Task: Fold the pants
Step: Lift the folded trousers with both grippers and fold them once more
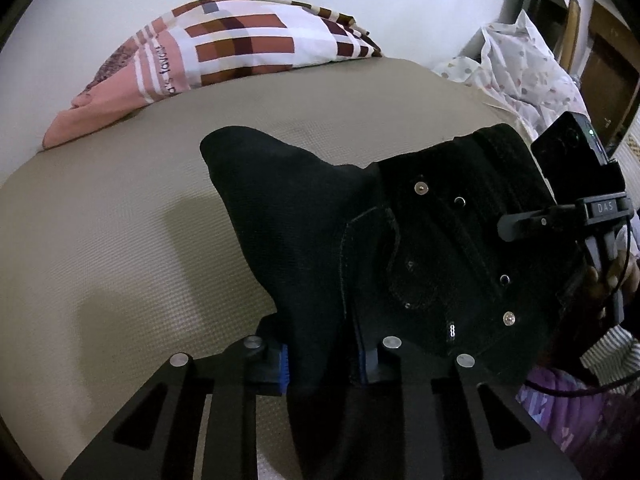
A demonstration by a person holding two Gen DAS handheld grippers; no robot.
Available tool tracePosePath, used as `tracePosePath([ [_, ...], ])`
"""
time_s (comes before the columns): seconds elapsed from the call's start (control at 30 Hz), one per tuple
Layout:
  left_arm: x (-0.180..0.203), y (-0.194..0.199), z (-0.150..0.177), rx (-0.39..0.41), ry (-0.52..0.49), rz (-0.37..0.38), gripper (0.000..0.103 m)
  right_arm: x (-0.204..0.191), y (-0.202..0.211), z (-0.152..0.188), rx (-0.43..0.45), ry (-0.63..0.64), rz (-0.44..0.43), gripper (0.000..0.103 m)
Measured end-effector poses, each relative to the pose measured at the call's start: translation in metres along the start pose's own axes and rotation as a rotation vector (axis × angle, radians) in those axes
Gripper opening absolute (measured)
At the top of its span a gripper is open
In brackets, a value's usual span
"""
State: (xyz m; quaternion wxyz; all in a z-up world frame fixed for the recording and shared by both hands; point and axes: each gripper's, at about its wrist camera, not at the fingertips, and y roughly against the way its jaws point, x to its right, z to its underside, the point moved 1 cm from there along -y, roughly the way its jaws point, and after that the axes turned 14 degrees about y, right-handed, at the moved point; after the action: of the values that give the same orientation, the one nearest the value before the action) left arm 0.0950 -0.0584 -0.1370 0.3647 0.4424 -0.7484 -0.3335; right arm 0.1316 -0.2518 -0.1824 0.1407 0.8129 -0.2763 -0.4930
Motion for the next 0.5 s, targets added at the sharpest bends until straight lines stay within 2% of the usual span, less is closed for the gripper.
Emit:
tracePosePath([
  [0.5, -0.035, 0.04, 0.002, 0.07, 0.054, -0.059, 0.024, -0.041, -0.036, -0.018, 0.017, 0.015, -0.047, 0.032],
])
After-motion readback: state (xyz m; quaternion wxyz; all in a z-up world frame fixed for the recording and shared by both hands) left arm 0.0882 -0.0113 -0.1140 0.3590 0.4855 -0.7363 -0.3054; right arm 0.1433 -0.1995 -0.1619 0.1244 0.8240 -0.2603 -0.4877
